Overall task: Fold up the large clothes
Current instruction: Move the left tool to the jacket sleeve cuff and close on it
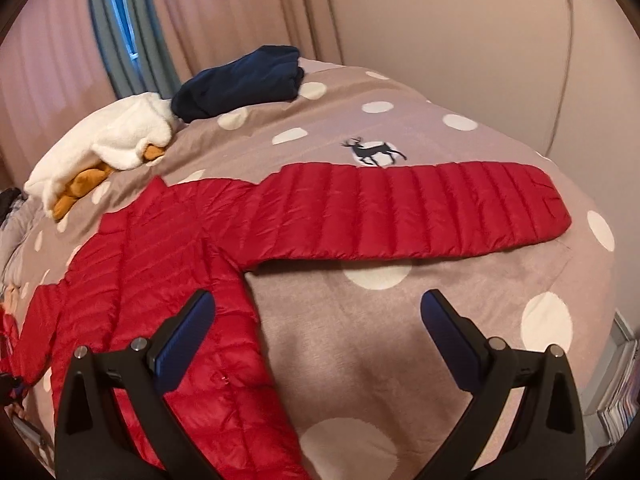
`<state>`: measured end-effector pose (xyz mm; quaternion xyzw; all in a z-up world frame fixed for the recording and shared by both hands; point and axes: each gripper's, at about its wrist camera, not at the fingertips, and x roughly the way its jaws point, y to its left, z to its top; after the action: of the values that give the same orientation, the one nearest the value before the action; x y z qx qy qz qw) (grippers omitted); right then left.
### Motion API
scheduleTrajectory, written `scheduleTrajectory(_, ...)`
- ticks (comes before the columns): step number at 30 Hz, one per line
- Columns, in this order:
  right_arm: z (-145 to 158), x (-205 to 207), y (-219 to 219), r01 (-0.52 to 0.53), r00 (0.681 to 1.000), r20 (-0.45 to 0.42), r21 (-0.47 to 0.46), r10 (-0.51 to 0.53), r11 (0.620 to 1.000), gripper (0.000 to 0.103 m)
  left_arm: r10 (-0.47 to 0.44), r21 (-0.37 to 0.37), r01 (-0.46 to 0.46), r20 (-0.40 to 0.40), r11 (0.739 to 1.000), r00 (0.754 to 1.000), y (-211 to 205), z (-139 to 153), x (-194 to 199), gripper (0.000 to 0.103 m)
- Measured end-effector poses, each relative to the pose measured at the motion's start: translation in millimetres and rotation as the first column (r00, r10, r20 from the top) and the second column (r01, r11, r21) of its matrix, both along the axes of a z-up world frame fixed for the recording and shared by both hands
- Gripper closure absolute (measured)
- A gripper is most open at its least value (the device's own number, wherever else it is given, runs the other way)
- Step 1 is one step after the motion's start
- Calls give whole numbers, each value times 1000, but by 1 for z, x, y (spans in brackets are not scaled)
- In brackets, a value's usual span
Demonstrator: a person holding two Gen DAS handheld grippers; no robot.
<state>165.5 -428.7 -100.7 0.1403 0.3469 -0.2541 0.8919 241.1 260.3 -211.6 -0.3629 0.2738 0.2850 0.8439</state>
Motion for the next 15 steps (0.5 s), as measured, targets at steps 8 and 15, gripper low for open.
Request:
scheduleTrajectory(8, 1, -18, -18, 61, 998, 9, 42, -62, 997, 0, -43, -264, 61, 74, 963, 996, 28, -18, -21, 66)
scheduleTrajectory(15, -7, -21, -20, 54, 998, -26, 30, -53, 998, 0, -168, -266, 211, 175, 941, 970, 27, -26, 10, 28)
